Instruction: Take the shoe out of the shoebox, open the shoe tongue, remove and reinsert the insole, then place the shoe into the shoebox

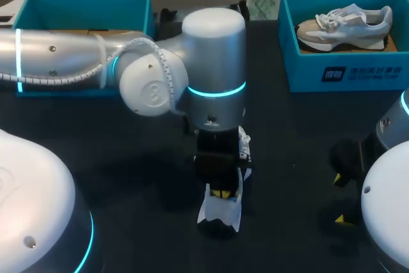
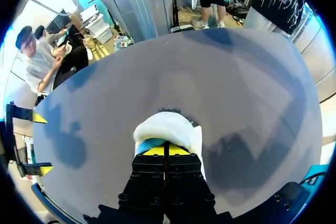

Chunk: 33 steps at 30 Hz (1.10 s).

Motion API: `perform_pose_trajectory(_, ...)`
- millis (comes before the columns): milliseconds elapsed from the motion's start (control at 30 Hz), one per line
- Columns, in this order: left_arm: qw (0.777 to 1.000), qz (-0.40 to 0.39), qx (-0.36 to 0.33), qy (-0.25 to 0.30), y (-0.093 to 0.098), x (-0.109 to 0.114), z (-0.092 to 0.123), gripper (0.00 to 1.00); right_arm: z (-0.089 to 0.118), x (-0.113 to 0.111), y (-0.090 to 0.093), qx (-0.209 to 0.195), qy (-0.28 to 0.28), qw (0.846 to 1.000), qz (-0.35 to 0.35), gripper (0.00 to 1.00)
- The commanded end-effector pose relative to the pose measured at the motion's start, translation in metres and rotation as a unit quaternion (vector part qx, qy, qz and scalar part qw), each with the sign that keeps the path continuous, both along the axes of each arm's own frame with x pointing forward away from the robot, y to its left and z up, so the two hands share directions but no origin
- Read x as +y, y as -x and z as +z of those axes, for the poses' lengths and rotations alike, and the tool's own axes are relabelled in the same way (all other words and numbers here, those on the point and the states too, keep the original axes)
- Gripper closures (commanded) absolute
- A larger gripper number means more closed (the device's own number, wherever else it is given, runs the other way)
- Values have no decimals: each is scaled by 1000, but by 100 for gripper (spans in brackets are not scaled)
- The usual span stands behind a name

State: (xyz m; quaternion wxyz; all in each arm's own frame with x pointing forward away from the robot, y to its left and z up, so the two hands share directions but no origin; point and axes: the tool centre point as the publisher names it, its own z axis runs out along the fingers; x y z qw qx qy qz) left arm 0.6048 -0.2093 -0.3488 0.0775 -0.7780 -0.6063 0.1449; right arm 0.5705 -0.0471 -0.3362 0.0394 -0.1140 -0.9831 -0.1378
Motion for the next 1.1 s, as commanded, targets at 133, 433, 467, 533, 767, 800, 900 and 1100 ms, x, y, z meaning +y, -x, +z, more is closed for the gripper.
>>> perform_pose_trajectory(133, 1000, 11, 9, 2, 0, 3, 11, 100, 1, -1, 2, -2, -1, 1000, 0, 0)
perform_pose_trajectory(433, 999, 25, 30, -16, 5, -2, 8, 100, 1, -1, 2, -2, -1, 1000, 0, 0)
perform_pose_trajectory(467, 999, 25, 30, -16, 5, -3, 7, 100, 1, -1, 2, -2, -1, 1000, 0, 0)
perform_pose_trajectory(533, 999, 24, 30, -17, 7, -3, 4, 100, 1, -1, 2, -2, -1, 1000, 0, 0)
perform_pose_trajectory(767, 999, 29, 35, -30, 11, -1, -15, 100, 1, -1, 2, -2, -1, 1000, 0, 0)
perform_pose_trajectory(800, 998, 30, 32, -32, 12, -1, -18, 100, 1, -1, 2, -2, -1, 1000, 0, 0)
perform_pose_trajectory(900, 998, 32, 34, -33, 13, 2, -24, 100, 1, -1, 2, -2, -1, 1000, 0, 0)
perform_pose_trajectory(1100, 998, 40, 33, -36, 12, 5, -36, 100, 1, -1, 2, -2, -1, 1000, 0, 0)
